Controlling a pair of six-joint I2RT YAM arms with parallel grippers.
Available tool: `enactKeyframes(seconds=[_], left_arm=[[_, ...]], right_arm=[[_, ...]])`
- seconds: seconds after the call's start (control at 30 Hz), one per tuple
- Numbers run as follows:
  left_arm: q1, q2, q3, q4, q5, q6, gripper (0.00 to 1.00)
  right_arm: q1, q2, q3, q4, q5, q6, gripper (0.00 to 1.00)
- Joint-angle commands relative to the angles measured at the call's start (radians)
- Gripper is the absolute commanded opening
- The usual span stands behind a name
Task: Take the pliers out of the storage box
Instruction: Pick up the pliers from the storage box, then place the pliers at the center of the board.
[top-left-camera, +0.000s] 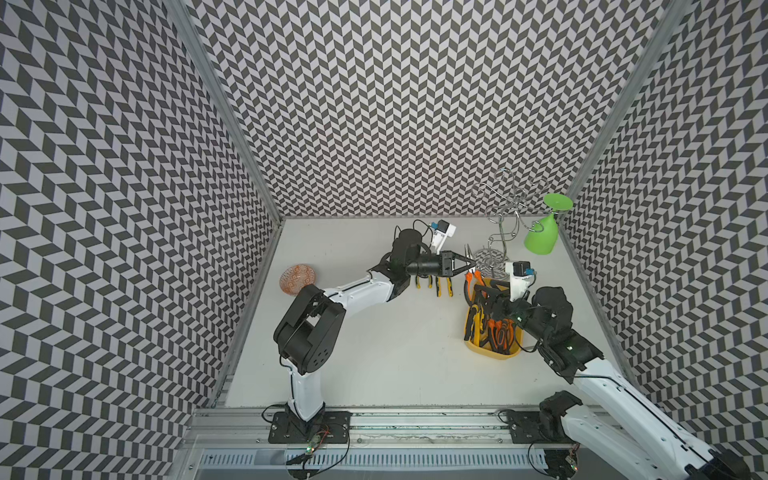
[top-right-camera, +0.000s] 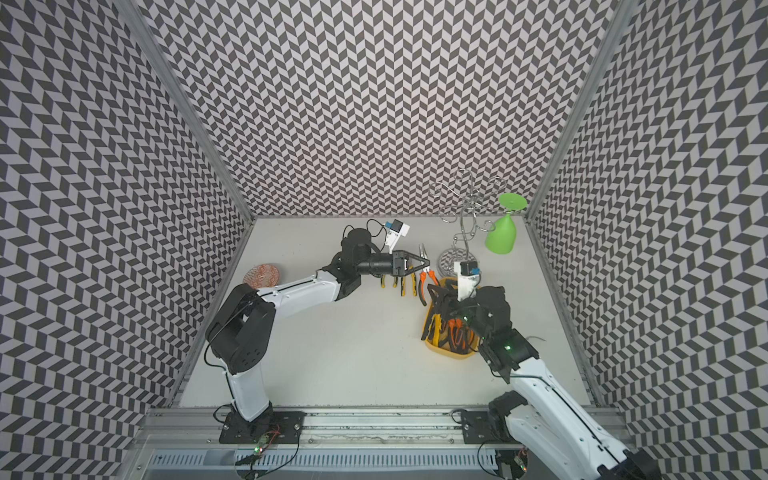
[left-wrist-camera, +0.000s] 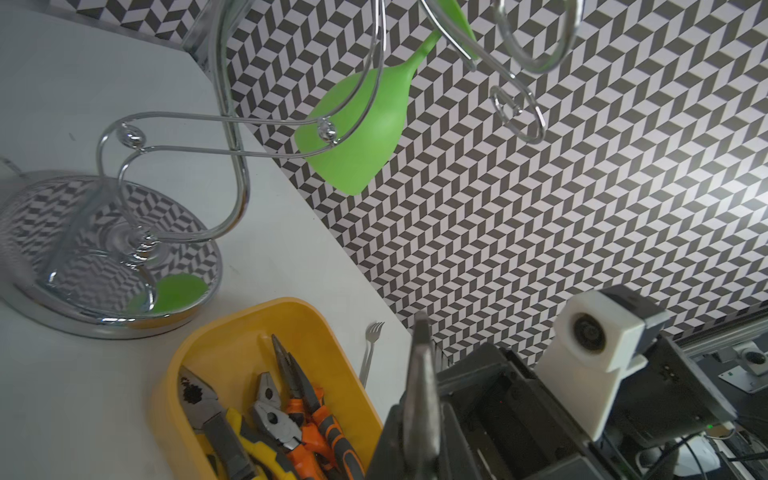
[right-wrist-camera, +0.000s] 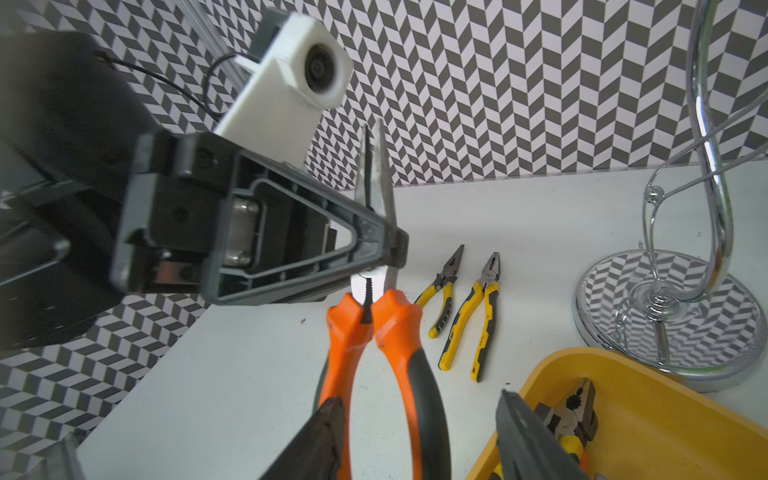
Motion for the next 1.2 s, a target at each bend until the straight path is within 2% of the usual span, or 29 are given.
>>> enactKeyframes(seconds=[0.0,0.1,0.3,0.4,0.5,0.6,0.83,1.03,1.17], left_arm=[[0.048,0.011,0.082,-0.15,0.077,0.18,0.0],[0.095,0.03,0.143,-0.354,0.083,0.314,0.0],[0.222,0.094,0.205,-0.592,0.117,0.478,0.0],[0.276,0.157,0.257,-0.713,0.122,0.54,0.0],[0.31,0.22,0.345,-0.866,0.066,0.622,0.0],[0.352,0.287,0.424,-0.959,0.083,0.667,0.0],[0.416,0.391,0.5,-0.98,0.124,0.674,0.0],[0.421,0.481,0.558,-0.97,0.167,0.66,0.0],[0.434,0.543,0.578,-0.958,0.24,0.648,0.0]], right_arm=[[0.005,-0.027,-0.014,0.058,-0.04,-0.045,0.72],[0.015,-0.024,-0.016,0.052,-0.054,-0.077,0.8],[0.06,-0.008,-0.03,0.117,-0.064,-0.121,0.96],[0.093,0.025,-0.029,0.165,-0.066,-0.134,0.99],[0.125,0.08,-0.012,0.186,-0.066,-0.146,1.0],[0.139,0.133,0.002,0.197,-0.076,-0.149,1.0],[0.148,0.18,0.012,0.192,-0.068,-0.151,1.0],[0.149,0.175,0.006,0.18,-0.04,-0.145,1.0],[0.149,0.172,-0.007,0.175,-0.025,-0.141,0.99]])
